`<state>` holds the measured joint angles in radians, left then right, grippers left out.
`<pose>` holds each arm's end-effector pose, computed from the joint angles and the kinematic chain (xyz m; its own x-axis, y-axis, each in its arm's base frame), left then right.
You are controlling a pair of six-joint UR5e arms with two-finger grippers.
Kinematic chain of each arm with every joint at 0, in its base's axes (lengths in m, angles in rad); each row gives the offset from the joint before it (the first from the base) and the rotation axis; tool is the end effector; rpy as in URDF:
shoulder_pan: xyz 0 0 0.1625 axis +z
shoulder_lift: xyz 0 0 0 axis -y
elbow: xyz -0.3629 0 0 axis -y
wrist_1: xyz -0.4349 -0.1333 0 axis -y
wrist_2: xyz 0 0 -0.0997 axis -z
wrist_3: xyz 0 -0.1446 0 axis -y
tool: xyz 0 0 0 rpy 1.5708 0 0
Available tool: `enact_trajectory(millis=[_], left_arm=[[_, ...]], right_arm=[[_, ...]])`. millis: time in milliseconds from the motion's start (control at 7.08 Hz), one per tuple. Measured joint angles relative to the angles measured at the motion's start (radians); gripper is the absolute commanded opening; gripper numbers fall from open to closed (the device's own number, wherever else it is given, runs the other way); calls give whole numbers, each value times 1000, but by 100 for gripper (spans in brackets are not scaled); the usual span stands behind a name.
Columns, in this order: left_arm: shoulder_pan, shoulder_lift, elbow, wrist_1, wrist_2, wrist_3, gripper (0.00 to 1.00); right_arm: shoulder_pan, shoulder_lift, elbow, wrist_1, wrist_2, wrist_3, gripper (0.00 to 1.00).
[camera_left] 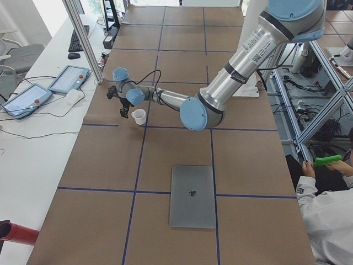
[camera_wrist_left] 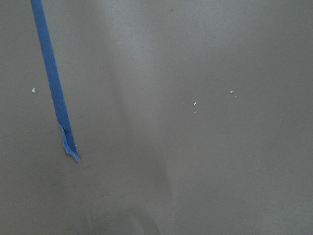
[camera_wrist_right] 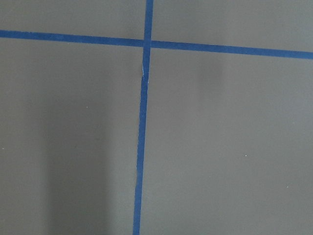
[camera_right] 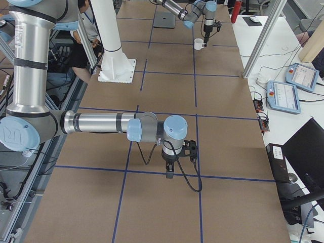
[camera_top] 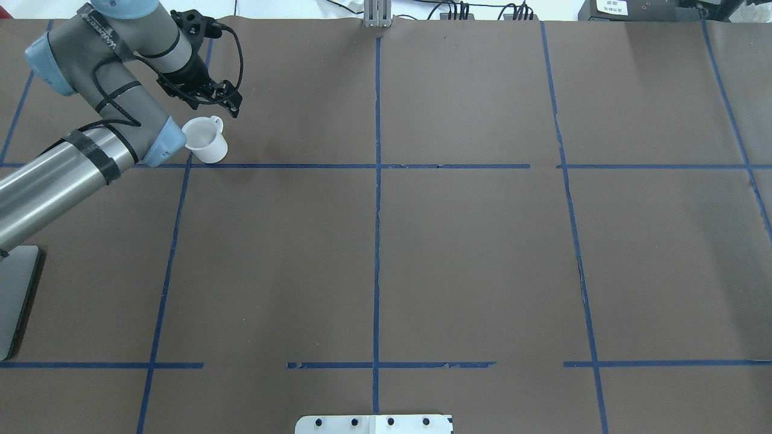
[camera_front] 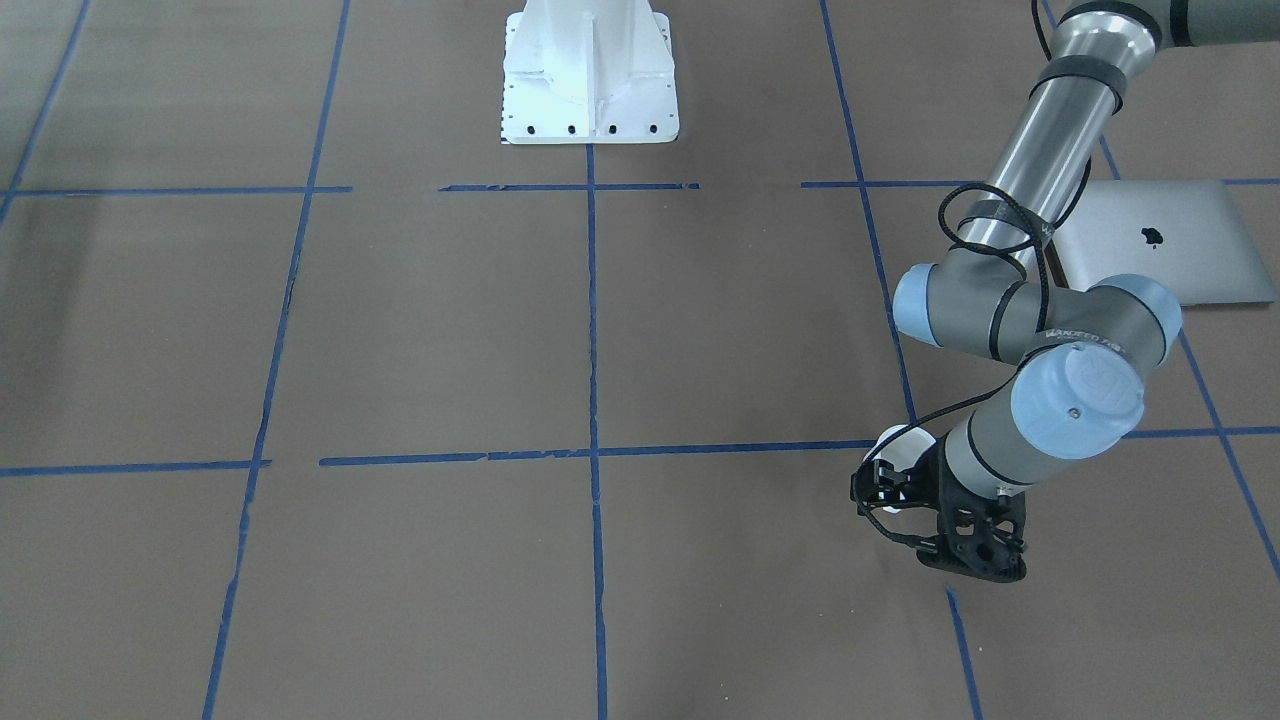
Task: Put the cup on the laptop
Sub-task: 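Close the left gripper on the white mug and lift it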
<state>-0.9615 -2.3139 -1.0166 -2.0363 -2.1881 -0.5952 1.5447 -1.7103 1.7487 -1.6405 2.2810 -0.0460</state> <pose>0.4306 -0.7038 0.3809 0.6413 0.2609 -0.7216 -0.1141 0.9624 0.2465 0.0265 -0.4812 0.6179 0.7565 -0.0453 0.6524 0.0609 0.9981 -0.0013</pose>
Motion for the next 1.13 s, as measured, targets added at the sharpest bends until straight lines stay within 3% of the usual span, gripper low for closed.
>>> enact_trajectory(millis=[282,424,847,1129], left_arm=[[12,4,25,-16,0,3,13],[15,7,27,-16,0,3,0],[17,9,23,0,1,-5,0],[3,17,-31,81,-2,-7,0]], right_arm=[[0,0,0,1,0,0,100],[0,0,0,1,0,0,100],[0,0,0,0,0,0,100],[0,0,0,0,0,0,100]])
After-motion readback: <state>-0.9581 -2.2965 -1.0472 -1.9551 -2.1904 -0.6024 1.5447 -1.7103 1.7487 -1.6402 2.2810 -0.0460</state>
